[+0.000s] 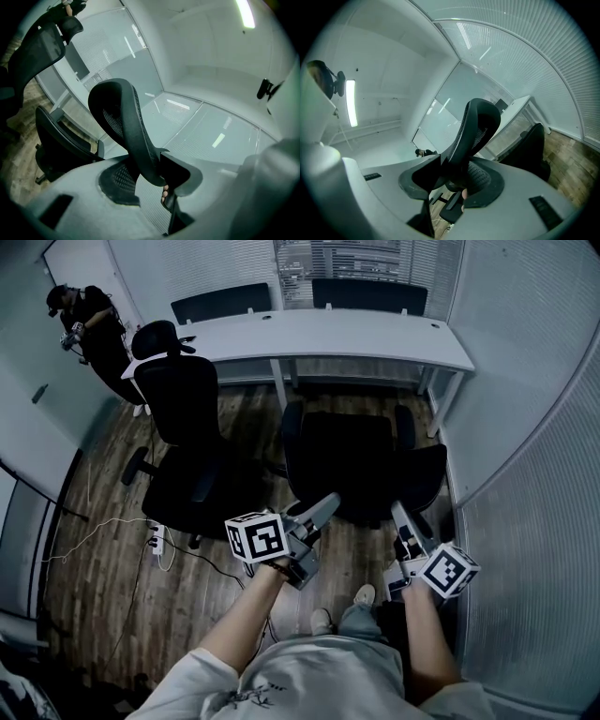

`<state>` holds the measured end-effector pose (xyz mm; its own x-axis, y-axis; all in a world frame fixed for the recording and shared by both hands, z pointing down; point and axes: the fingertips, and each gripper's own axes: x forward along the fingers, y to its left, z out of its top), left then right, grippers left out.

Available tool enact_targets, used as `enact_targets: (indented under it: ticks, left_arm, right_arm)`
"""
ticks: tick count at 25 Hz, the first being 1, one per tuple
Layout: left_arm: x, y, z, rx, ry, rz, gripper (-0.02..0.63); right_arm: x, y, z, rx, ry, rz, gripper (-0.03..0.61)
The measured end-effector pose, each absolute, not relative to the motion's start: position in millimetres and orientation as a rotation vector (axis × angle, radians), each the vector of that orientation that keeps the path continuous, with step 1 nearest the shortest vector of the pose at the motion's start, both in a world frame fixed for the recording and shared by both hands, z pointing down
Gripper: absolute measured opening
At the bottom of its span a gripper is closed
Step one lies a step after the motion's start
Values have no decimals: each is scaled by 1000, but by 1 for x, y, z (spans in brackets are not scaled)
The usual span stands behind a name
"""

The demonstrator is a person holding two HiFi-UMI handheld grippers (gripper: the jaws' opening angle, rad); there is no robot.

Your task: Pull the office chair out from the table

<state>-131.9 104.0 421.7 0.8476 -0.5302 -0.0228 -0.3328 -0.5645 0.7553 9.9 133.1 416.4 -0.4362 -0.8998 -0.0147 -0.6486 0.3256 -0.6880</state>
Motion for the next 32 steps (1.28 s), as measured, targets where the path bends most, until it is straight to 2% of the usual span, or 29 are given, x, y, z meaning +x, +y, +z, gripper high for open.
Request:
enact_targets:
  ticks: [25,32]
  left_arm:
    - [-149,131,424,2226,-708,-373,164]
    - [-158,148,431,2268,-794,-302,162]
  right_arm:
    - [-1,160,418,-1330,2318,-859,141]
    - [-5,166,428,-1345,2358,-872,141]
